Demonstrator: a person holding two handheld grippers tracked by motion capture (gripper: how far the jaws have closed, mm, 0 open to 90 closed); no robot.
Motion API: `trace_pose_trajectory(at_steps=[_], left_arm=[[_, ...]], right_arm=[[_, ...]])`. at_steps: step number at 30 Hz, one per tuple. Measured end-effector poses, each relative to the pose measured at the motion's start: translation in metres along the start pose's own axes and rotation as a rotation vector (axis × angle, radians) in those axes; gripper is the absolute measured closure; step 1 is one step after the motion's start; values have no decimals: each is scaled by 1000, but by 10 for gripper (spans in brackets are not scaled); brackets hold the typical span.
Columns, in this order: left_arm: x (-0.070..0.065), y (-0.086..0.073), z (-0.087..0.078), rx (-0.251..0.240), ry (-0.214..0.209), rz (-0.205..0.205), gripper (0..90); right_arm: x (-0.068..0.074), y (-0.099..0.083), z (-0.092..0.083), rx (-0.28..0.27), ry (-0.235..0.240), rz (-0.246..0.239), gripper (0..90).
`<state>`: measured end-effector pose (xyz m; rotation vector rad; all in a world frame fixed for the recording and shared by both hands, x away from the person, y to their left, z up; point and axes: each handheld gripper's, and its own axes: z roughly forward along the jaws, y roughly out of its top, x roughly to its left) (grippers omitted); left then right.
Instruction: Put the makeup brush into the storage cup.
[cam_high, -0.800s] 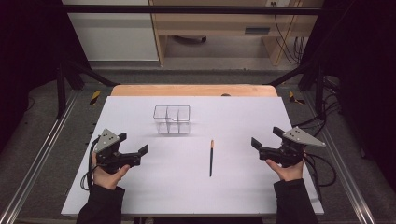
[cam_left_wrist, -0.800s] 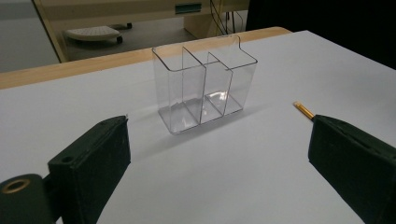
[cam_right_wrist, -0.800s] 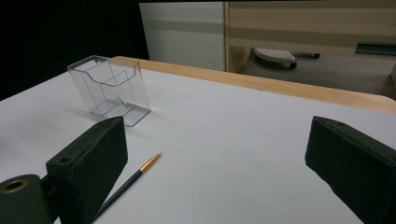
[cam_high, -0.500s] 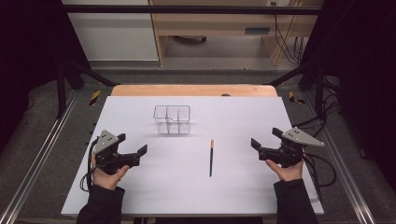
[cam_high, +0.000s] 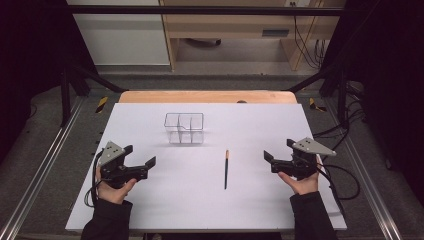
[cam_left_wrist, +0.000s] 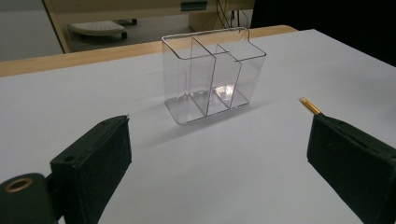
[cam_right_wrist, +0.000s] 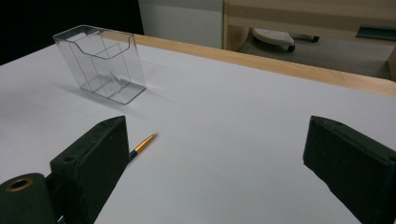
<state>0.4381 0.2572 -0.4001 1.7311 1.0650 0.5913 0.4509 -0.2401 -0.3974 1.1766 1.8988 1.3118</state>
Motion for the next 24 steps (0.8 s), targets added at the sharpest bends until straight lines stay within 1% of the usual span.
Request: trace_pose_trajectory(at_steps=[4, 8, 10, 11, 13, 16, 20, 24], left_arm=[[-1, -1, 0, 4, -1, 5, 56], [-1, -1, 1, 7, 0, 11, 56], [-1, -2, 1, 9, -1, 9, 56], [-1, -2, 2, 11, 0, 9, 56], [-1, -3, 2, 14, 0, 9, 56], [-2, -3, 2, 17, -2, 15, 59], [-3, -3, 4, 22, -2, 23, 60], [-3, -3, 4, 25, -3, 23, 59]], right_arm=[[3, 2, 0, 3, 1, -6, 78], [6, 2, 4, 25, 9, -4, 77], [7, 3, 5, 27, 11, -4, 78], [12, 3, 9, 37, 17, -12, 78], [16, 3, 12, 40, 10, -23, 83], [18, 3, 14, 50, 10, -33, 83], [24, 4, 18, 66, 28, -27, 85], [30, 5, 23, 81, 37, -40, 85]])
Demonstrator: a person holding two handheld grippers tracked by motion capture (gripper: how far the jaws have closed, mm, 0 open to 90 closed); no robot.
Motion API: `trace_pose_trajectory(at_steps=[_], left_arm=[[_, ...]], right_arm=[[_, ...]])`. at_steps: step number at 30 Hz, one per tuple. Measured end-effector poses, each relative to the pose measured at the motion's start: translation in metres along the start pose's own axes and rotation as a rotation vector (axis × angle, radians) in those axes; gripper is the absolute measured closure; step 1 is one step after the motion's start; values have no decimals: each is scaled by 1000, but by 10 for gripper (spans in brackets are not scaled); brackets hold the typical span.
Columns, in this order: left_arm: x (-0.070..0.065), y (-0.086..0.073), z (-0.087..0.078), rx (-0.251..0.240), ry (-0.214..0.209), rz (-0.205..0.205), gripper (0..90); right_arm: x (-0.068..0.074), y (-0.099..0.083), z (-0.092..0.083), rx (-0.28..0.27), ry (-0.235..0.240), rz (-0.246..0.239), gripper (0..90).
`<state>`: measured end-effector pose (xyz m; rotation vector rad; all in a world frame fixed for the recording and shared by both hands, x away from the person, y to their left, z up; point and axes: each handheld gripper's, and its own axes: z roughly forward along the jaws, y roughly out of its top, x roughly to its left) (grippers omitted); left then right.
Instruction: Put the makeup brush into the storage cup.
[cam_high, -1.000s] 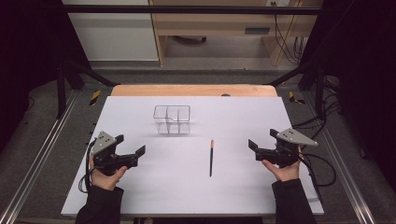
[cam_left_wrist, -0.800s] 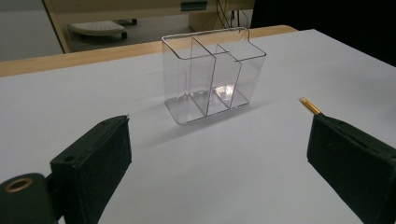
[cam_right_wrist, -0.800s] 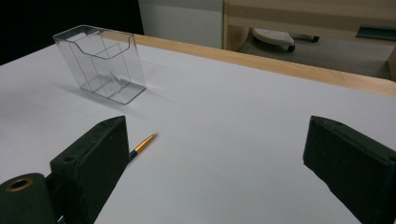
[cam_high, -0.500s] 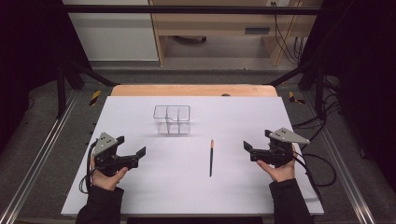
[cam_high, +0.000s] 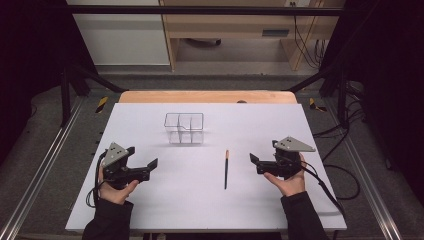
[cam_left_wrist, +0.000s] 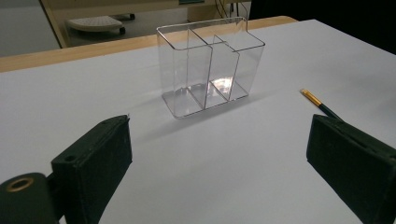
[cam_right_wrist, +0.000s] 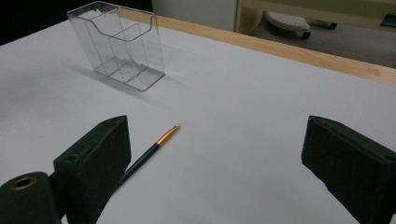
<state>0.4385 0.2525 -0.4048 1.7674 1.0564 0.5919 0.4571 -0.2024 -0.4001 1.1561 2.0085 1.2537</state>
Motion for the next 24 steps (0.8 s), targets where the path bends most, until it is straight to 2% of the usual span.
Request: trace_pose_trajectory(at_steps=[14, 16, 24], left_arm=[[-1, 0, 3, 10, -5, 5, 59], [-1, 0, 3, 13, -7, 9, 59], [-1, 0, 3, 11, -10, 8, 60]], right_arm=[[16, 5, 13, 31, 37, 6, 87], [21, 8, 17, 38, 46, -10, 88], [33, 12, 31, 70, 58, -18, 100]])
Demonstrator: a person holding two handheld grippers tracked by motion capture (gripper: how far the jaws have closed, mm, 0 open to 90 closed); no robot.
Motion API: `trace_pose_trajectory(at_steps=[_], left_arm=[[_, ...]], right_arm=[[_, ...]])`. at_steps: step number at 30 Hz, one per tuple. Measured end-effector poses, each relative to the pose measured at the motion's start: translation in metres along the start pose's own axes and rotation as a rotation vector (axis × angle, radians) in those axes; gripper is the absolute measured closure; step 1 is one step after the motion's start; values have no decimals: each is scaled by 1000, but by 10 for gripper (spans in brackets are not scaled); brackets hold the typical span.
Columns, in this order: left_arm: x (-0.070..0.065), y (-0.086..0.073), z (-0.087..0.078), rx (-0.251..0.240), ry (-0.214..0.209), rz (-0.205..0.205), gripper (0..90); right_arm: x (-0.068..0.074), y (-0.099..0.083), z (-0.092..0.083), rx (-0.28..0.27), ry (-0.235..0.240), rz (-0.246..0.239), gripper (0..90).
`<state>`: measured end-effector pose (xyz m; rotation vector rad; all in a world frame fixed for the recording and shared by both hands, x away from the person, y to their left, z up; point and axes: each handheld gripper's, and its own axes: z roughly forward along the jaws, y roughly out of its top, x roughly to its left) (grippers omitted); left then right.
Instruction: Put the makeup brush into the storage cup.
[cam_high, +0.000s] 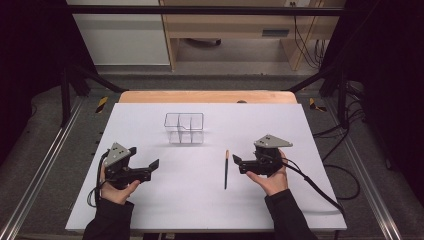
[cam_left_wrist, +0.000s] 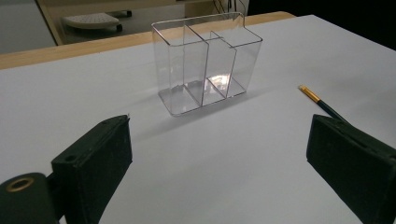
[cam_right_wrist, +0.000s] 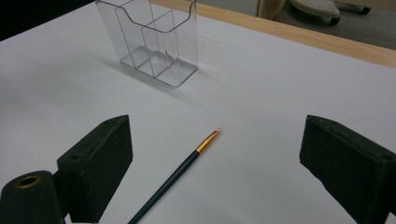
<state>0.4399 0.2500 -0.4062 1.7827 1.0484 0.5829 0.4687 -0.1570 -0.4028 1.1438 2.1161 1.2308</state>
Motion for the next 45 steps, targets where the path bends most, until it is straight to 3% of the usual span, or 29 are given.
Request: trace_pose_trajectory(at_steps=[16, 34, 45], left_arm=[[-2, 1, 0, 3, -5, 12, 60], [-4, 1, 2, 8, -10, 20, 60], [-5, 1, 2, 13, -13, 23, 60]], right_arm=[[13, -5, 30, 82, -14, 0, 117], [17, -18, 58, 149, 16, 9, 156], [20, -29, 75, 209, 37, 0, 237]])
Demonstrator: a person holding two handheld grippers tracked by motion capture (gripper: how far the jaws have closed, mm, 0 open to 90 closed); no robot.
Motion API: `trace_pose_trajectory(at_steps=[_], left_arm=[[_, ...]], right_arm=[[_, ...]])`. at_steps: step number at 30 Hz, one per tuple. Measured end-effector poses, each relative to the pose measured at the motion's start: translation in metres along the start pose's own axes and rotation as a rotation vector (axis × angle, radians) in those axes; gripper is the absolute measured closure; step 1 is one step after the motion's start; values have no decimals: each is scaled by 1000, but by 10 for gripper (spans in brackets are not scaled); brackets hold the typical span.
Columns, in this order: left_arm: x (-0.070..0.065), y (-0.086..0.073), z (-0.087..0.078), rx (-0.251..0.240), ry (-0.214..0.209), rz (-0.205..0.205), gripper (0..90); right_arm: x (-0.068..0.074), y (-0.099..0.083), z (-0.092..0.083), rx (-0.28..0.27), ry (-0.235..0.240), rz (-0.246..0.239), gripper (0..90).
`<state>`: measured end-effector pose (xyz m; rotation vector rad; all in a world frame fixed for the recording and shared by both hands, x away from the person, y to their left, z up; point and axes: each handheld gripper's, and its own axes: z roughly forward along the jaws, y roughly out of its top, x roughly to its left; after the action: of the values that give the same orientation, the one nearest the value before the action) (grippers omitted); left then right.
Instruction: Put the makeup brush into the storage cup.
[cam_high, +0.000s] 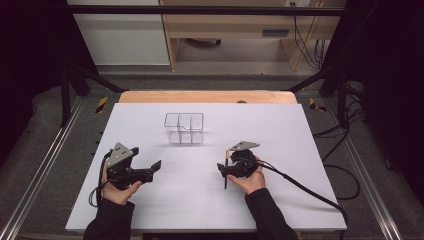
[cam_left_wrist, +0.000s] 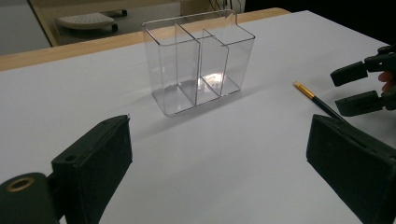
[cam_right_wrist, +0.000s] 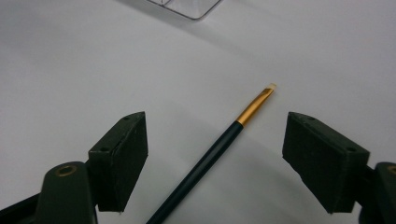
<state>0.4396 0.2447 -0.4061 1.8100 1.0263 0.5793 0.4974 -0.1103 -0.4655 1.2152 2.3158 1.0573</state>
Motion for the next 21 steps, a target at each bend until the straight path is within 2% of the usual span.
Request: trace_pose_trajectory(at_steps=[6, 12, 15, 21], left_arm=[[-1, 0, 1, 3, -2, 1, 63], [-1, 0, 1, 7, -6, 5, 64], [-1, 0, 1, 6, -6, 5, 66], [-3, 0, 1, 7, -8, 8, 69]], right_arm=[[1, -3, 5, 20, 7, 0, 302], [3, -8, 11, 49, 6, -24, 383], [3, -9, 11, 49, -13, -36, 446], [4, -10, 10, 48, -33, -53, 496]])
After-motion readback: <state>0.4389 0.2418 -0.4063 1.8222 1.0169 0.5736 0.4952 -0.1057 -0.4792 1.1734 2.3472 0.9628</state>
